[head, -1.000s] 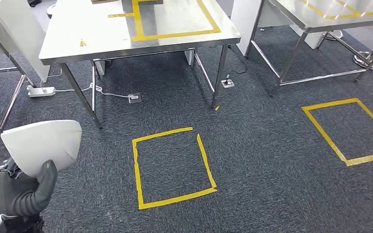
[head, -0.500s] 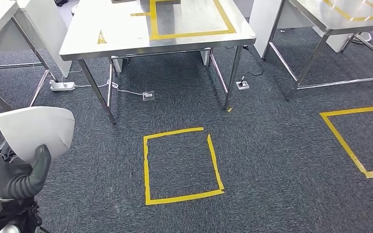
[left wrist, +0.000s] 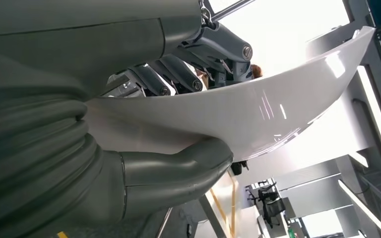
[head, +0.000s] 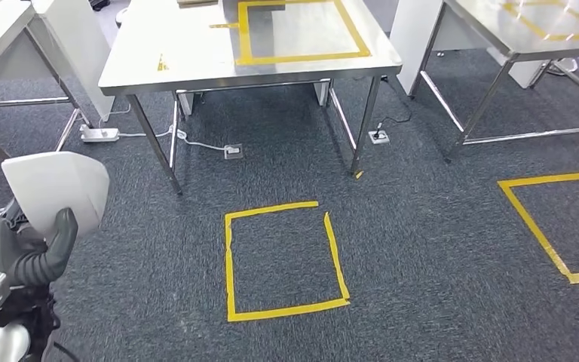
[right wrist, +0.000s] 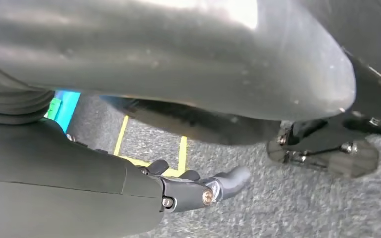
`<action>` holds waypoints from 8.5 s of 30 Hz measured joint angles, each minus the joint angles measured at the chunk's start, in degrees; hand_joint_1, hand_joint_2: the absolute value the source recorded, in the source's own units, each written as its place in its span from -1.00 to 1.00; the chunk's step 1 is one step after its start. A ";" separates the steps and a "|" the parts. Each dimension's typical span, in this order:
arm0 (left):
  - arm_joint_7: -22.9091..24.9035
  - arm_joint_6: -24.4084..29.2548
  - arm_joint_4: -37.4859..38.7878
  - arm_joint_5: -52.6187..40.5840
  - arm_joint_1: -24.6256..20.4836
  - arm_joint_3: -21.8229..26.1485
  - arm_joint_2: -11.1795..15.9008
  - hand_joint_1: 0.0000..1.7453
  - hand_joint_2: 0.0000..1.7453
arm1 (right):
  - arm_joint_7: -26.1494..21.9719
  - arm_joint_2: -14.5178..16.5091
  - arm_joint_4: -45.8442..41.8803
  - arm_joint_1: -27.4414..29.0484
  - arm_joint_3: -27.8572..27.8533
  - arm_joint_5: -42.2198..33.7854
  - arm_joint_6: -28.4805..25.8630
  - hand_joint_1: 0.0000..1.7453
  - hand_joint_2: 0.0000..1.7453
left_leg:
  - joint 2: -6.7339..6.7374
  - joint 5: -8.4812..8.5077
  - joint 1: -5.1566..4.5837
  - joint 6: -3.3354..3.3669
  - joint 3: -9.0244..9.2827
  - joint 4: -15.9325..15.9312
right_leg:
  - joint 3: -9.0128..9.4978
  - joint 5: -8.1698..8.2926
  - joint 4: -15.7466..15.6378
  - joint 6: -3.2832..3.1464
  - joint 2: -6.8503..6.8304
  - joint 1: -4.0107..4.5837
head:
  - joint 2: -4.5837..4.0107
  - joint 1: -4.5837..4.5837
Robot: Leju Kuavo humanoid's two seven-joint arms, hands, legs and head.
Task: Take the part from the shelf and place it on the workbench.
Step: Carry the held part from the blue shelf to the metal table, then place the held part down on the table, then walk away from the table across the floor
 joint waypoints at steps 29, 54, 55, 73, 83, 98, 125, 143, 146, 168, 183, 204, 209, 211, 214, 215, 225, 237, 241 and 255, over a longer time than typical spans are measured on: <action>-1.77 2.39 0.73 -11.20 1.24 5.39 1.17 1.00 1.00 | -1.63 -0.15 -0.01 0.69 0.05 3.41 1.84 -1.00 -1.00 | 2.61 3.79 -0.55 -0.55 -6.58 2.32 | 12.59 -2.59 -0.93 -0.67 -1.14 -0.20 | -0.01 -0.24; 3.31 -3.00 36.41 -10.04 -42.88 -4.15 11.93 1.00 1.00 | -0.44 -0.19 0.03 0.30 -0.05 4.64 2.12 -1.00 -1.00 | 3.66 0.38 1.05 -4.83 -5.63 3.43 | 6.98 1.23 -8.84 -1.91 0.21 -0.43 | 0.00 -0.71; 3.21 -3.10 37.82 -10.30 -44.39 -5.24 11.74 1.00 1.00 | -0.71 -0.22 0.03 0.22 -0.07 4.78 2.23 -1.00 -1.00 | 3.94 3.39 1.15 -4.47 -5.69 2.03 | 7.18 0.42 -8.62 -1.43 0.25 -0.36 | 0.00 -0.72; -0.47 0.14 45.82 -14.15 -48.17 -20.86 5.13 1.00 1.00 | -1.18 -0.05 0.00 0.14 -0.45 6.11 2.57 -1.00 -1.00 | 2.96 1.50 -0.81 -0.91 -3.40 2.21 | 1.23 4.77 -8.04 -1.40 -0.41 0.87 | 0.00 -0.48; 0.08 1.87 47.78 -16.57 -47.71 -25.43 1.15 1.00 1.00 | -1.54 -0.09 0.01 0.09 -1.05 5.99 2.46 -1.00 -1.00 | 3.07 1.63 -0.79 -1.56 -2.91 1.47 | 1.25 4.55 -8.03 -2.11 -0.17 0.90 | 0.00 -0.48; 4.23 8.71 49.73 -21.41 -46.63 -28.17 0.77 1.00 1.00 | -2.12 -0.09 0.00 0.12 -1.09 7.48 3.57 -1.00 -1.00 | 3.09 1.17 -1.08 -1.14 -2.95 1.63 | 1.40 4.43 -8.17 -1.83 -0.21 0.57 | 0.00 -0.48; -0.03 10.59 55.64 -21.52 -46.23 -28.73 2.67 1.00 1.00 | -2.52 0.17 0.00 0.71 -2.55 7.93 3.05 -1.00 -1.00 | 3.18 -8.03 0.24 -3.71 -10.41 16.03 | 4.85 1.45 -7.93 -3.23 0.27 -0.50 | 0.00 -0.50; -0.33 10.37 57.24 -19.12 -46.15 -30.00 3.82 1.00 1.00 | -2.33 -0.20 0.11 1.02 -2.57 9.07 3.95 -1.00 -1.00 | 2.02 -1.54 -0.99 -0.31 1.79 1.04 | -5.02 -2.44 -1.13 -1.11 -0.12 0.43 | 0.00 0.26; -0.58 10.42 57.98 -19.06 -45.97 -31.02 3.41 1.00 1.00 | -2.23 -0.21 0.16 1.24 -2.57 9.33 4.03 -1.00 -1.00 | 1.59 -3.98 -1.39 -1.02 3.56 1.66 | -4.95 9.29 -7.55 -2.16 0.00 0.82 | 0.00 0.22; -5.00 12.94 60.31 -20.57 -45.39 -40.30 -3.79 -1.00 -1.00 | -1.59 -0.50 0.13 0.40 -2.83 9.92 4.57 -1.00 -1.00 | 2.58 0.56 -0.65 -1.48 -2.62 1.98 | 0.20 5.73 -8.05 -3.66 0.02 0.35 | 0.01 0.06; -5.70 12.99 57.95 -17.82 -45.35 -41.17 -2.26 -1.00 -1.00 | -0.80 -0.61 0.13 0.39 -2.90 10.52 4.19 -1.00 -1.00 | 3.24 2.24 -0.56 0.50 -2.31 0.15 | -4.74 -2.32 4.84 0.49 -0.23 -0.66 | 0.00 0.29; 0.60 16.48 44.55 -19.52 -36.36 -43.16 9.40 -1.00 -1.00 | -0.86 -0.45 0.13 0.12 -2.69 13.74 4.38 -1.00 -1.00 | 2.97 -3.75 -1.00 -2.16 0.37 4.91 | -2.12 6.83 -6.82 -3.18 0.20 0.22 | 0.00 0.03; 0.85 15.76 41.67 -19.86 -35.55 -43.15 10.48 -1.00 -1.00 | -2.09 -0.41 0.13 0.26 -2.69 13.16 4.69 -1.00 -1.00 | 3.17 -1.91 -1.50 -0.83 1.83 0.91 | -2.43 7.65 -6.94 -1.61 -0.11 0.10 | 0.00 -0.22; -0.18 16.36 41.32 -20.03 -34.65 -43.15 10.57 -1.00 -1.00 | -2.48 -0.32 0.13 0.38 -2.74 12.52 4.45 -1.00 -1.00 | 3.39 -0.55 -1.15 -0.10 1.08 0.36 | -3.76 3.98 -3.59 -1.11 -0.14 0.07 | 0.00 -0.06; -1.08 18.43 41.34 -22.11 -32.08 -43.18 10.85 -1.00 -1.00 | -2.76 -0.11 0.13 0.44 -2.92 11.68 4.08 -1.00 -1.00 | 3.67 1.09 -1.14 0.09 -1.18 0.49 | -6.52 -2.53 6.48 -0.57 -0.17 -0.13 | 0.00 0.08; -1.11 19.11 41.46 -23.16 -31.12 -43.24 10.93 -1.00 -1.00 | -2.77 -0.04 0.13 0.45 -3.03 11.41 3.99 -1.00 -1.00 | 3.78 1.57 -1.12 0.02 -1.97 0.62 | -6.36 -2.77 8.11 -0.44 -0.19 -0.20 | 0.00 0.08; 0.91 20.67 40.11 -30.02 -26.95 -43.72 11.73 -1.00 -1.00 | -0.58 0.61 0.13 0.29 -4.33 11.01 3.83 -1.00 -1.00 | 3.60 3.58 -0.73 -3.06 -6.04 2.59 | 4.14 2.02 -7.60 -3.10 -0.38 0.02 | 0.00 0.14; -0.40 19.03 39.23 -31.64 -25.73 -42.27 12.17 -1.00 -1.00 | -3.68 1.11 0.10 0.13 -4.37 11.10 3.00 -1.00 -1.00 | 2.78 -3.01 -0.83 -2.58 2.58 1.54 | -1.25 7.39 -7.65 -1.67 -0.39 -0.13 | 0.00 0.00; -0.52 18.21 39.16 -31.87 -25.92 -42.14 11.85 -1.00 -1.00 | -2.92 1.12 0.11 0.18 -4.60 11.10 2.77 -1.00 -1.00 | 3.01 -1.21 -0.69 -0.67 0.92 1.08 | -2.96 5.66 -5.41 -0.29 -0.28 -0.26 | 0.00 -0.18; -1.49 18.06 40.18 -31.41 -26.03 -41.75 10.97 -1.00 -1.00 | -1.38 1.22 0.10 0.07 -5.76 11.23 2.72 -1.00 -1.00 | 3.44 2.61 -1.36 -1.79 -3.29 1.30 | 4.46 3.24 -9.06 -3.21 -0.52 0.98 | 0.00 0.09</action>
